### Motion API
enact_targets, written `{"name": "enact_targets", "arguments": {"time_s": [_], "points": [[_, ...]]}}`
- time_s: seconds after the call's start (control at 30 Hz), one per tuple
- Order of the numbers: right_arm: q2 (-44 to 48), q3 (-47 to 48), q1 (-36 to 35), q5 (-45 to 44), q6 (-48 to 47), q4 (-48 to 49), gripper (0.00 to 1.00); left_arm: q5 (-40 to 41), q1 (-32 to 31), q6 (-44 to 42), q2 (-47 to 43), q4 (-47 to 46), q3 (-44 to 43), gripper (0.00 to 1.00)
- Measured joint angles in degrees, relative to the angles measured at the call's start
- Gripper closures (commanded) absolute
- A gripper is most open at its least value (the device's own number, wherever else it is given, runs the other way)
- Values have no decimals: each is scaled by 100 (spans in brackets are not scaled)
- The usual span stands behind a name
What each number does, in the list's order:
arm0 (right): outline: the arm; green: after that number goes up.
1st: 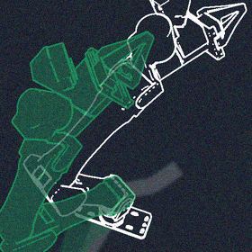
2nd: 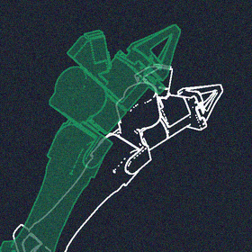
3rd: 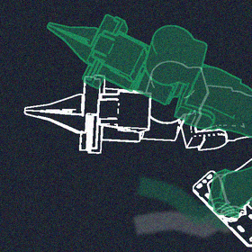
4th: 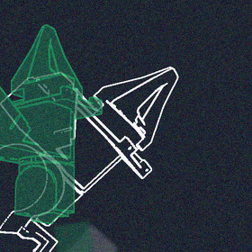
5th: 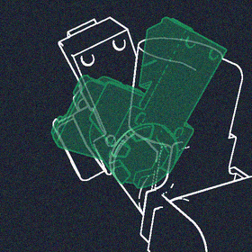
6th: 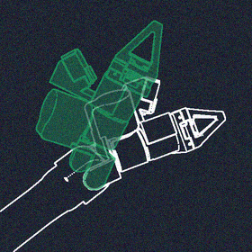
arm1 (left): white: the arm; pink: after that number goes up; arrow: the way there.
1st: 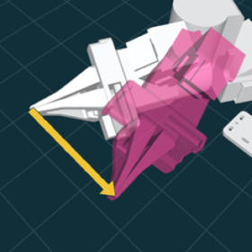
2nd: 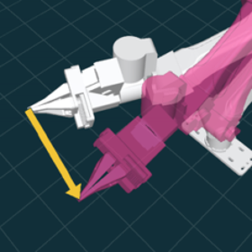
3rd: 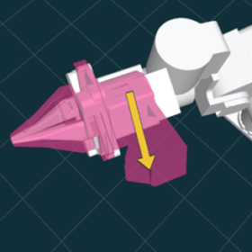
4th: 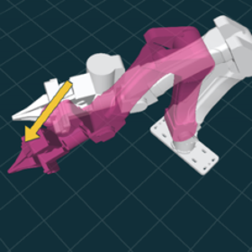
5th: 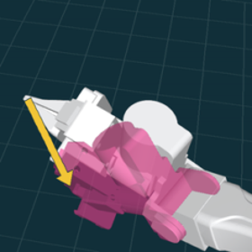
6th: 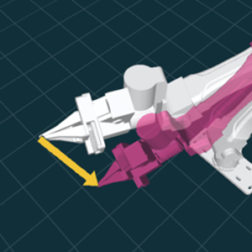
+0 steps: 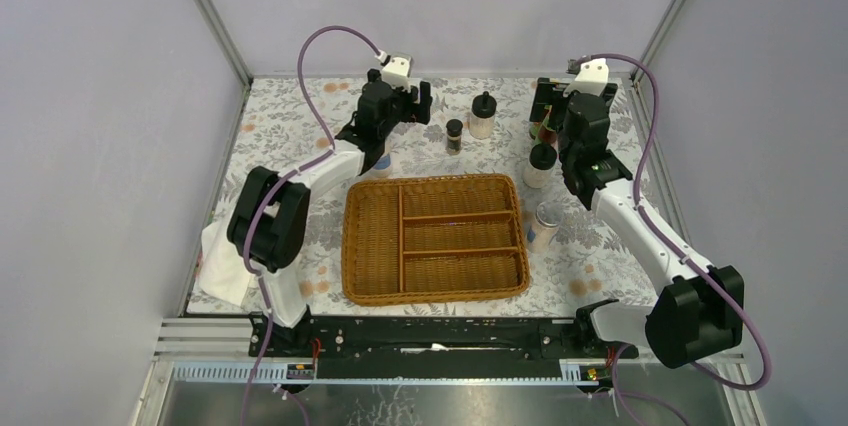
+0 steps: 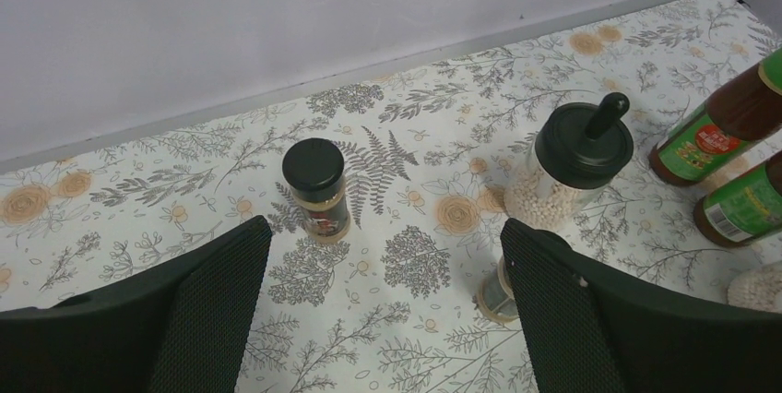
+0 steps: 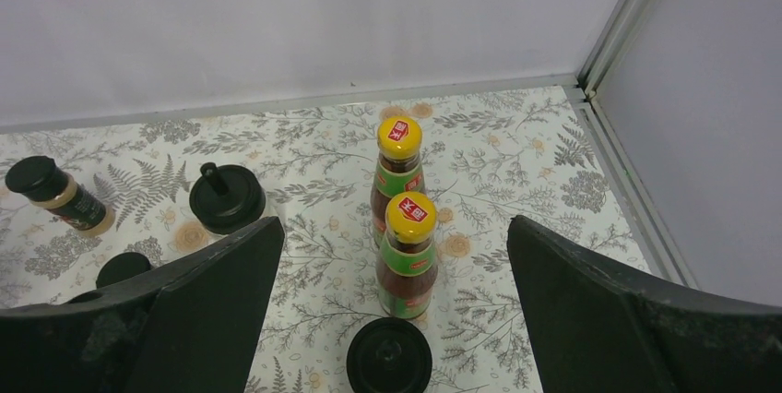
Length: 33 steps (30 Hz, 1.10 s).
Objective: Organize the condiment bottles
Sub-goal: Pick up the bottle from the center of the board.
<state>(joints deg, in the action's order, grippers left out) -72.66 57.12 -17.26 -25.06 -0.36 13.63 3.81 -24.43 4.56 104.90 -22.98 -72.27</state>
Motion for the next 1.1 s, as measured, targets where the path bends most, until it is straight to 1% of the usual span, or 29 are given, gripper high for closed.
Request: {"name": "enact_targets", "arguments": {"time_s": [0.2,0.4,0.67,1.1], "points": [[42,-2,0,168,-48,66,0,57,4,0,330,-59,-142,1],[39,-2,0,227,-68,90,0,142,4,-4,807,120,-601,1],[-50,-2,0,260,-92,162,0,269,4,-33,1045,393,-1158,1],[-138,-2,0,269,-133,212,0,289,4,-46,1541,870,-1827,1]]}}
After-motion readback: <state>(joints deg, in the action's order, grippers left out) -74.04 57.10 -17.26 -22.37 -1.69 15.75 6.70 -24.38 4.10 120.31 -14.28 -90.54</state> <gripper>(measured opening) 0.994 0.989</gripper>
